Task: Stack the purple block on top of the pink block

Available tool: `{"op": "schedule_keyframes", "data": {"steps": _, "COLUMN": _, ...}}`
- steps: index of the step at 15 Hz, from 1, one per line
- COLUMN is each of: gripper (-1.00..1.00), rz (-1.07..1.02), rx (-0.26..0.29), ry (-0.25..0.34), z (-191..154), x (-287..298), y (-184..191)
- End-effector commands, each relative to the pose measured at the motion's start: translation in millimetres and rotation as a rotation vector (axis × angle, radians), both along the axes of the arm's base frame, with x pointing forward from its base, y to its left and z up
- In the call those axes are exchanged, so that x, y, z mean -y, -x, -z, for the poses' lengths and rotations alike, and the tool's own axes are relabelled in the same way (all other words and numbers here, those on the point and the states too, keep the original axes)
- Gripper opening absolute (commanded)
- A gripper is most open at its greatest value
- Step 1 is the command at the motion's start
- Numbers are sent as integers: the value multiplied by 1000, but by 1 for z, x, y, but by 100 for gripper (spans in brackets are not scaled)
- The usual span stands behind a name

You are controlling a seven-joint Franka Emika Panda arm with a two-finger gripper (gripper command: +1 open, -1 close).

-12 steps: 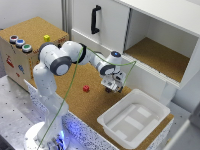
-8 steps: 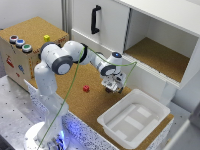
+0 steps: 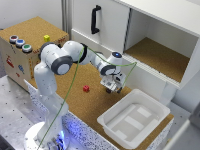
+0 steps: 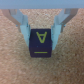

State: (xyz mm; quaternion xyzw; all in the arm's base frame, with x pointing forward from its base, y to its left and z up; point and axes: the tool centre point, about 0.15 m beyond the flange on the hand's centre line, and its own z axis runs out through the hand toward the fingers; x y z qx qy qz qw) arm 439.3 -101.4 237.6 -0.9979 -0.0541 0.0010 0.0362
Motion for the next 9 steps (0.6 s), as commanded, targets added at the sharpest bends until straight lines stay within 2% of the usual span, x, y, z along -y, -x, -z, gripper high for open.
{"op": "schedule_keyframes", "data": {"steps": 1, "gripper": -100, "rz": -33, "rx": 15, "ry": 36, "z": -42, "x": -37, "y": 42}}
{"op": "schedule_keyframes", "data": {"steps": 3, "gripper": -100, "rz": -106, "rx": 31, "ry": 66, "z": -48, "x": -50, "y": 57}}
{"op": "schedule_keyframes", "data": {"steps": 6, "gripper": -100, "rz": -186, "rx": 40, "ry": 41, "z": -35, "x": -64, "y": 72}}
{"op": "schedule_keyframes", "data": {"steps": 9, "gripper": -100, "rz": -200, "rx": 89, "ry": -20, "z": -28, "x": -75, "y": 93}}
